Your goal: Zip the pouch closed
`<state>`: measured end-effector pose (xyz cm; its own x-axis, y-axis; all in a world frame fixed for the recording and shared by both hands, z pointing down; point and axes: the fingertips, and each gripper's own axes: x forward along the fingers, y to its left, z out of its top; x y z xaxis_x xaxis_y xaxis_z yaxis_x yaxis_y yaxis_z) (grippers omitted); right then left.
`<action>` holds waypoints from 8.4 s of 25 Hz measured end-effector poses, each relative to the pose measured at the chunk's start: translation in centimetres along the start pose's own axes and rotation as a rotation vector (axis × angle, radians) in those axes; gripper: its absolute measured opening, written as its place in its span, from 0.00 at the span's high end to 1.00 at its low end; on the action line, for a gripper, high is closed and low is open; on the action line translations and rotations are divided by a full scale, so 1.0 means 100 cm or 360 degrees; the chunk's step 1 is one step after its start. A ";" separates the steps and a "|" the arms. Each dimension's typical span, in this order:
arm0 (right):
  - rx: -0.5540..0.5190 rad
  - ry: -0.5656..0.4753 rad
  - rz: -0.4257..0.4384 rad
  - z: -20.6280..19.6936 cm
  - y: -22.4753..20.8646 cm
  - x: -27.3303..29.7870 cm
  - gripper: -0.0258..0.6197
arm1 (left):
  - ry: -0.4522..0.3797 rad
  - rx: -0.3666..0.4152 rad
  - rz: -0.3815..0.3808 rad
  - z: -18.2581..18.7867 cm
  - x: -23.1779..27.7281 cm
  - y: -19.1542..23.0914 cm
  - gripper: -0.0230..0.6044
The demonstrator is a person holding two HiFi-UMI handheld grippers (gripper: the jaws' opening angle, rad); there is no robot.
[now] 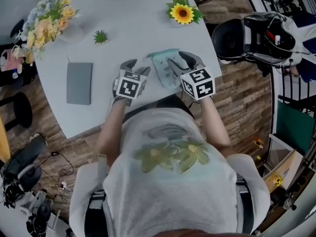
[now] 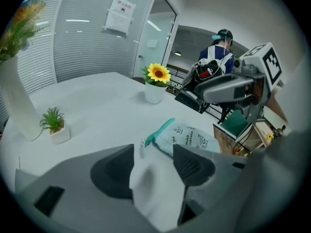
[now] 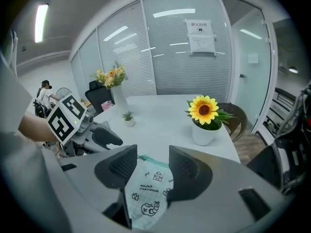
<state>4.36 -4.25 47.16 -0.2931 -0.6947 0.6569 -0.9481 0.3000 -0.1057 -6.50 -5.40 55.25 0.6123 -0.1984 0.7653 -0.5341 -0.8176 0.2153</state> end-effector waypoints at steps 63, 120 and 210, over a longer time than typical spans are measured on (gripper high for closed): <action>-0.2091 0.0349 0.1268 -0.061 0.049 0.161 0.78 | 0.0492 0.0066 0.0336 -0.023 0.083 0.031 0.92; -0.2179 0.0302 0.1239 -0.070 0.036 0.149 0.93 | 0.0377 -0.0372 0.0395 -0.022 0.083 0.037 0.92; -0.2098 0.0402 0.0925 -0.083 -0.001 0.128 0.93 | 0.0378 -0.0413 0.0412 -0.020 0.084 0.039 0.92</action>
<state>1.74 -7.82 61.79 -0.4262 -0.1802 0.8865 0.1321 0.9571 0.2580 -4.60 -9.19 63.70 0.3039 -0.2244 0.9259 -0.7998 -0.5882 0.1200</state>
